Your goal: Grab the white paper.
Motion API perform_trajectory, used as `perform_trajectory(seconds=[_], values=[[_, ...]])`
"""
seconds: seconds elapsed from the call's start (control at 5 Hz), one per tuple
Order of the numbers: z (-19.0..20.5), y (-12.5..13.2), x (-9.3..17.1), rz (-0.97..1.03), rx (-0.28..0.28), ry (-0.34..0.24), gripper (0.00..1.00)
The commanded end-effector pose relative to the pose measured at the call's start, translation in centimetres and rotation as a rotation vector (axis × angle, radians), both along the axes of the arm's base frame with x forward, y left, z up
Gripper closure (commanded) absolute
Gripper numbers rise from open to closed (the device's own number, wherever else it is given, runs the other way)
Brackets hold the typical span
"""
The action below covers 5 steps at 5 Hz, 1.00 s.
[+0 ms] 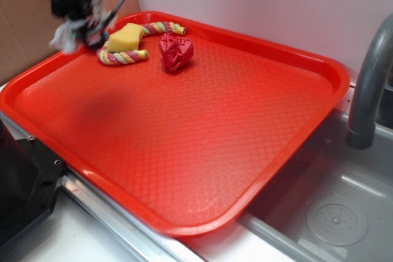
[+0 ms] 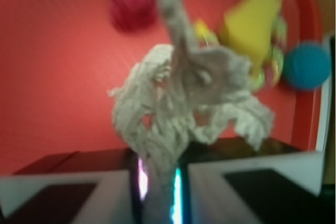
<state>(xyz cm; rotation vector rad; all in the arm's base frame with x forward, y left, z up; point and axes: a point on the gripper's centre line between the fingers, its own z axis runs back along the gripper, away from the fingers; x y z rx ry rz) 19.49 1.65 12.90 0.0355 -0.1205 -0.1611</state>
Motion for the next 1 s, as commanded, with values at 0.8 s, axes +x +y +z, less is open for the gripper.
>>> perform_trajectory(seconds=[0.8], values=[[10.7, -3.1, 0.1, 0.288, -0.128, 0.018, 1.0]])
